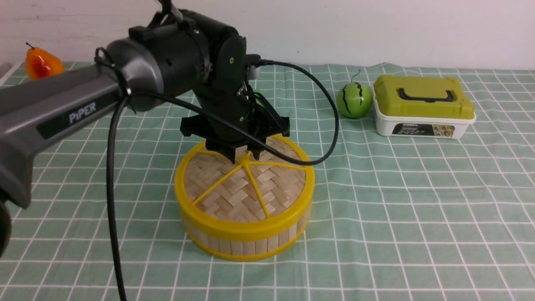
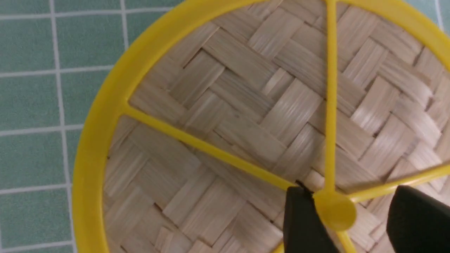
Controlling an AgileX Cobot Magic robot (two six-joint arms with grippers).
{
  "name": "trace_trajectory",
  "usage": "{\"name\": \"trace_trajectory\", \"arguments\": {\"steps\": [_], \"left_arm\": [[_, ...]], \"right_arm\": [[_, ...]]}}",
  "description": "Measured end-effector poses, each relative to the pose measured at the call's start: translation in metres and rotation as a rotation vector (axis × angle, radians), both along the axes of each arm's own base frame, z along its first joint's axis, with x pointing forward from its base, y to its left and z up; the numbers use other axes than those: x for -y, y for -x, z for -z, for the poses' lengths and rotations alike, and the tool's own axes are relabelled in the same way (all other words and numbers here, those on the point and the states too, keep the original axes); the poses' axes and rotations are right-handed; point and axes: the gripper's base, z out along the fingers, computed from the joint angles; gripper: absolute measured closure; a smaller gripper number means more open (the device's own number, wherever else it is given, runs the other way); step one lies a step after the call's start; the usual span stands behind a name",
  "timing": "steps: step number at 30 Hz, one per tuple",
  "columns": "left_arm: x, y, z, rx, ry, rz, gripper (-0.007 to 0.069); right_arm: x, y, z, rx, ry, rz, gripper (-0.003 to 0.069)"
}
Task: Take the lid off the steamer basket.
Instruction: Use the left arm to lift the lid of the steamer
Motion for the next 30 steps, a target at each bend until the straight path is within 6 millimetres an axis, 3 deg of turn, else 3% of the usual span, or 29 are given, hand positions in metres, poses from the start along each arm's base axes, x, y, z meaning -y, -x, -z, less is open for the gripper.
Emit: {"name": "trace_trajectory", "arguments": {"steps": [2, 12, 16, 20, 23, 27, 30], "left_arm": [[0.001, -0.003, 0.010, -0.020, -0.013, 0.000, 0.0291], [0.002, -0.004, 0.012, -0.022, -0.020, 0.000, 0.0298], [0.002, -0.004, 0.012, -0.025, -0.025, 0.000, 0.0361], [0.002, -0.005, 0.011, -0.020, -0.024, 0.001, 0.0501], [0.002, -0.005, 0.011, -0.019, -0.026, 0.003, 0.0518], [-0.003, -0.004, 0.000, -0.010, -0.037, -0.003, 0.0515], [-0.024, 0.001, -0.031, -0.008, -0.049, -0.048, 0.0515]], "right_arm": [[0.000, 0.000, 0.000, 0.000, 0.000, 0.000, 0.0417], [0.000, 0.000, 0.000, 0.000, 0.000, 0.000, 0.0417], [0.000, 0.000, 0.000, 0.000, 0.000, 0.000, 0.0417], [0.000, 0.000, 0.000, 0.000, 0.000, 0.000, 0.0417], [0.000, 0.000, 0.000, 0.000, 0.000, 0.000, 0.0417], [0.000, 0.000, 0.000, 0.000, 0.000, 0.000, 0.0417], [0.000, 0.000, 0.000, 0.000, 0.000, 0.000, 0.0417]]}}
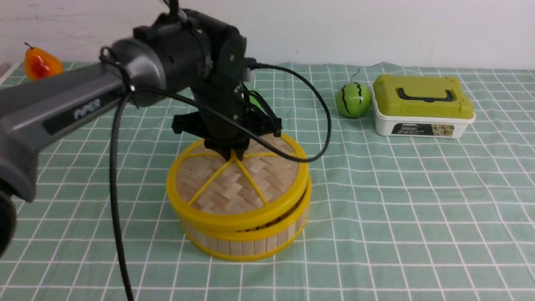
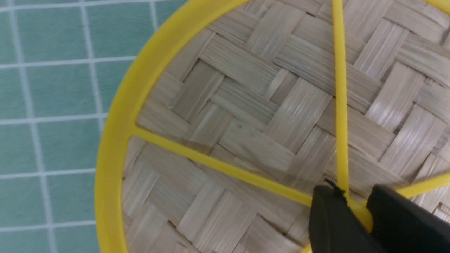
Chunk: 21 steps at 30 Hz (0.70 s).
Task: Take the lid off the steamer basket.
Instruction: Use the left arm to lift the lid of the steamer, then use the left arm to place the steamer lid on the table
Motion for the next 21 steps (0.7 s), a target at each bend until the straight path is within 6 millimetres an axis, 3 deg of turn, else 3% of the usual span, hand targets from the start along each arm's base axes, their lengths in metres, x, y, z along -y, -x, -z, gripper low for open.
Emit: {"name": "trace_trajectory", "arguments": {"steps": [3, 5, 6, 8, 9, 12, 14, 15, 17, 18, 19, 21], "left_arm": [[-0.033, 0.015, -0.056, 0.096, -0.016, -0.031, 0.0515], [-0.049, 0.021, -0.074, 0.131, -0.035, -0.050, 0.0515], [-0.070, 0.033, -0.097, 0.180, -0.055, -0.087, 0.0515], [-0.099, 0.044, -0.111, 0.208, -0.100, -0.153, 0.0515], [-0.104, 0.045, -0.112, 0.207, -0.105, -0.166, 0.0515], [-0.146, 0.045, -0.086, 0.135, -0.169, -0.283, 0.0515], [-0.155, 0.043, -0.073, 0.115, -0.180, -0.301, 0.0515], [-0.167, 0.038, -0.045, 0.068, -0.196, -0.318, 0.0515], [-0.173, 0.034, -0.027, 0.050, -0.201, -0.317, 0.0515], [-0.175, 0.028, -0.003, 0.040, -0.200, -0.306, 0.0515], [-0.176, 0.026, 0.002, 0.035, -0.200, -0.303, 0.0515], [-0.174, 0.017, 0.035, -0.004, -0.199, -0.279, 0.0515]], "right_arm": [[0.000, 0.000, 0.000, 0.000, 0.000, 0.000, 0.0417], [0.000, 0.000, 0.000, 0.000, 0.000, 0.000, 0.0417], [0.000, 0.000, 0.000, 0.000, 0.000, 0.000, 0.0417], [0.000, 0.000, 0.000, 0.000, 0.000, 0.000, 0.0417], [0.000, 0.000, 0.000, 0.000, 0.000, 0.000, 0.0417], [0.000, 0.000, 0.000, 0.000, 0.000, 0.000, 0.0417], [0.000, 0.000, 0.000, 0.000, 0.000, 0.000, 0.0417], [0.000, 0.000, 0.000, 0.000, 0.000, 0.000, 0.0417], [0.000, 0.000, 0.000, 0.000, 0.000, 0.000, 0.0417], [0.000, 0.000, 0.000, 0.000, 0.000, 0.000, 0.0417], [0.000, 0.000, 0.000, 0.000, 0.000, 0.000, 0.0417], [0.000, 0.000, 0.000, 0.000, 0.000, 0.000, 0.0417]]}}
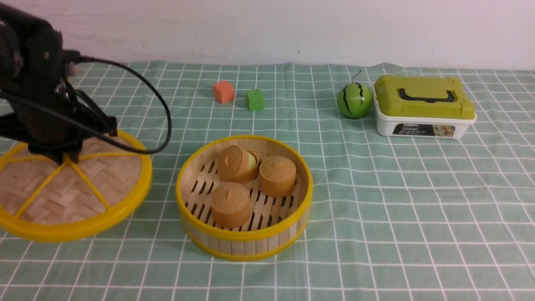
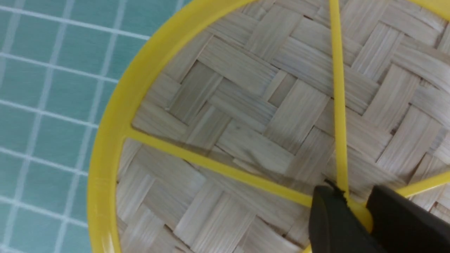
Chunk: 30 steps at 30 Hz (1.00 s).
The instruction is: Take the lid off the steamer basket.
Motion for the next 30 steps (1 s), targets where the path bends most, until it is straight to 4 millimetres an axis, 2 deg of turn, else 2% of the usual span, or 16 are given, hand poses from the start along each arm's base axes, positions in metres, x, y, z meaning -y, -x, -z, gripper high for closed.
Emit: {"name": "trace_trajectory", "arguments": {"steps": [1, 2, 7, 9, 12, 15, 18, 20, 23, 25, 26, 27, 30], "left_arm": [[0.001, -0.004, 0.010, -0.013, 0.010, 0.003, 0.0515], [0.002, -0.004, 0.010, -0.010, 0.012, 0.004, 0.0515], [0.007, -0.022, 0.056, -0.067, 0.044, 0.012, 0.0515], [0.008, -0.024, 0.065, -0.084, 0.043, 0.013, 0.0515], [0.008, -0.025, 0.068, -0.092, 0.040, 0.013, 0.0514], [0.008, -0.025, 0.067, -0.092, 0.042, 0.012, 0.0461], [0.009, -0.025, 0.067, -0.090, 0.060, -0.004, 0.0389], [0.010, -0.023, 0.062, -0.083, 0.098, -0.040, 0.0305], [0.013, -0.019, 0.040, -0.056, 0.132, -0.034, 0.0262], [0.014, -0.015, 0.005, 0.005, 0.146, 0.003, 0.0278], [0.014, -0.014, 0.002, 0.008, 0.147, 0.005, 0.0286], [0.013, -0.008, -0.028, 0.058, 0.147, 0.025, 0.0323], [0.010, 0.018, -0.085, 0.137, 0.138, 0.052, 0.0449]], "right_arm": [[0.000, 0.000, 0.000, 0.000, 0.000, 0.000, 0.0417], [0.000, 0.000, 0.000, 0.000, 0.000, 0.000, 0.0417], [0.000, 0.000, 0.000, 0.000, 0.000, 0.000, 0.0417], [0.000, 0.000, 0.000, 0.000, 0.000, 0.000, 0.0417], [0.000, 0.000, 0.000, 0.000, 0.000, 0.000, 0.0417], [0.000, 0.000, 0.000, 0.000, 0.000, 0.000, 0.0417], [0.000, 0.000, 0.000, 0.000, 0.000, 0.000, 0.0417], [0.000, 0.000, 0.000, 0.000, 0.000, 0.000, 0.0417], [0.000, 0.000, 0.000, 0.000, 0.000, 0.000, 0.0417], [0.000, 0.000, 0.000, 0.000, 0.000, 0.000, 0.0417], [0.000, 0.000, 0.000, 0.000, 0.000, 0.000, 0.0417], [0.000, 0.000, 0.000, 0.000, 0.000, 0.000, 0.0417], [0.000, 0.000, 0.000, 0.000, 0.000, 0.000, 0.0417]]}}
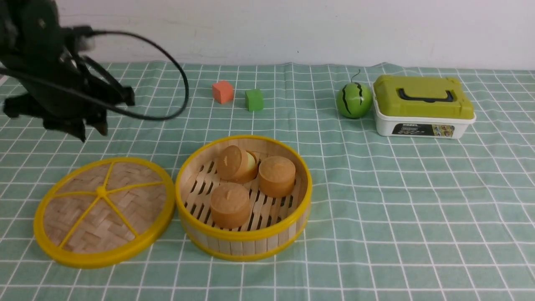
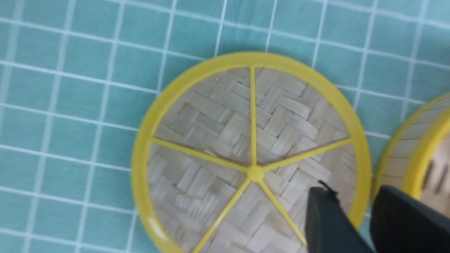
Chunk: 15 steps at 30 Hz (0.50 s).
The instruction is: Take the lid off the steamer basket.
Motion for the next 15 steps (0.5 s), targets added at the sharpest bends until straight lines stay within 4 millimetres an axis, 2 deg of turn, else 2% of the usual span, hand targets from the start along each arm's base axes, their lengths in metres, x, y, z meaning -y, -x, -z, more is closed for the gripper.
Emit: {"name": "trace_trajectory", "arguments": {"steps": [1, 2, 4, 5, 8, 9, 11, 13, 15], "left_arm": [[0.000, 0.003, -0.003, -0.002, -0.002, 0.000, 0.0468], [-0.002, 0.011, -0.014, 0.015, -0.005, 0.005, 0.0494], [-0.005, 0.034, -0.036, 0.030, -0.008, 0.007, 0.0571], [-0.007, 0.055, -0.054, 0.049, -0.001, 0.010, 0.0630], [-0.007, 0.097, -0.080, 0.076, 0.031, 0.052, 0.0637], [-0.007, 0.100, -0.079, 0.073, 0.031, 0.061, 0.0637], [-0.003, 0.135, -0.084, 0.103, 0.088, 0.139, 0.0637], [0.001, 0.165, -0.079, 0.140, 0.144, 0.208, 0.0637], [0.005, 0.187, -0.068, 0.192, 0.200, 0.269, 0.0637]], "right_arm": [[0.000, 0.000, 0.000, 0.000, 0.000, 0.000, 0.0417], [0.000, 0.000, 0.000, 0.000, 0.000, 0.000, 0.0417], [0.000, 0.000, 0.000, 0.000, 0.000, 0.000, 0.0417], [0.000, 0.000, 0.000, 0.000, 0.000, 0.000, 0.0417], [0.000, 0.000, 0.000, 0.000, 0.000, 0.000, 0.0417], [0.000, 0.000, 0.000, 0.000, 0.000, 0.000, 0.0417], [0.000, 0.000, 0.000, 0.000, 0.000, 0.000, 0.0417], [0.000, 0.000, 0.000, 0.000, 0.000, 0.000, 0.0417], [0.000, 0.000, 0.000, 0.000, 0.000, 0.000, 0.0417]]}}
